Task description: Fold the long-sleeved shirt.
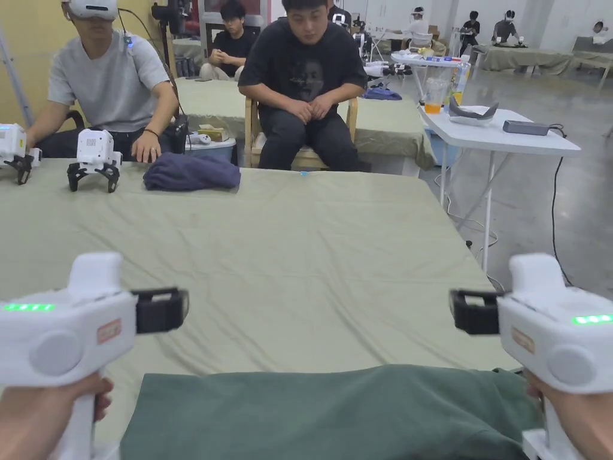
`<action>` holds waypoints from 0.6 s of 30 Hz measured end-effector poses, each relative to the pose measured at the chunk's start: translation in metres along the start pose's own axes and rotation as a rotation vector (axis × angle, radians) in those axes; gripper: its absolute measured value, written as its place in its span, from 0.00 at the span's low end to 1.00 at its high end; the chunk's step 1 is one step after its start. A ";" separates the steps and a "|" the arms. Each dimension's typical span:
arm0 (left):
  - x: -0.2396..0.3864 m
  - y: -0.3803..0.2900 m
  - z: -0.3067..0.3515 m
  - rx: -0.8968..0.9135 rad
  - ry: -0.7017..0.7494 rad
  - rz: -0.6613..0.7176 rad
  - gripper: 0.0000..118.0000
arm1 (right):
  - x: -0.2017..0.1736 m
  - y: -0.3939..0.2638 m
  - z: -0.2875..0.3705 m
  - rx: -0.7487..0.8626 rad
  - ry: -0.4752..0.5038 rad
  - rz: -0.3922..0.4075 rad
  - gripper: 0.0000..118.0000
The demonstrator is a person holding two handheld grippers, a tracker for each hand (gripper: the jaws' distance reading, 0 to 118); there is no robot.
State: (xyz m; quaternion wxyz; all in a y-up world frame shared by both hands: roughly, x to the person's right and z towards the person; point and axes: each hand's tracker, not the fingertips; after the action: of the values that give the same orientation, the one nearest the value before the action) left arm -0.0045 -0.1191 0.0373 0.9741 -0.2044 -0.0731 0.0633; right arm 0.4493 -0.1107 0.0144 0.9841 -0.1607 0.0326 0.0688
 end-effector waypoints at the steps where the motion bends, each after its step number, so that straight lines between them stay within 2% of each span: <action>1: 0.015 0.010 -0.006 0.038 0.005 0.010 1.00 | -0.011 0.015 -0.006 0.032 0.005 -0.020 1.00; 3: 0.045 0.020 -0.016 0.067 0.014 0.027 1.00 | -0.032 0.031 -0.022 -0.005 0.011 -0.039 1.00; 4: 0.043 0.023 -0.025 0.079 0.005 0.030 0.93 | -0.043 0.035 -0.029 -0.039 0.002 -0.059 1.00; 5: 0.053 0.022 -0.029 0.100 -0.009 0.034 0.71 | -0.051 0.033 -0.032 -0.017 0.006 -0.082 1.00; 6: 0.065 0.017 -0.032 0.115 -0.010 0.033 0.22 | -0.059 0.028 -0.032 0.021 0.039 -0.121 0.96; 7: 0.075 0.014 -0.039 0.094 0.048 -0.008 0.02 | -0.067 0.023 -0.033 0.040 0.051 -0.132 0.54; 8: 0.073 0.013 -0.031 0.079 0.092 -0.027 0.02 | -0.076 0.019 -0.037 0.026 0.031 -0.114 0.07; 9: 0.077 0.012 -0.032 0.100 0.030 -0.021 0.02 | -0.086 0.013 -0.043 0.021 -0.035 -0.090 0.07; 11: 0.085 0.014 -0.031 0.086 0.031 -0.066 0.02 | -0.095 0.012 -0.043 0.045 0.042 -0.075 0.07; 12: 0.081 0.006 -0.043 0.092 0.082 -0.114 0.02 | -0.100 0.012 -0.045 0.045 0.036 -0.069 0.07; 14: 0.077 0.007 -0.048 0.136 0.091 -0.140 0.02 | -0.106 0.014 -0.048 0.051 0.012 -0.059 0.07; 18: 0.069 0.008 -0.043 0.139 0.122 -0.113 0.03 | -0.104 0.022 -0.051 0.048 0.013 -0.053 0.07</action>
State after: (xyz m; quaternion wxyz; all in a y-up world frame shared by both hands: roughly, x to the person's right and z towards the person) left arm 0.0696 -0.1179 0.0037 0.9906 -0.1353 -0.0207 0.0006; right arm 0.3413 -0.1196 -0.0316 0.9889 -0.1384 0.0364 0.0410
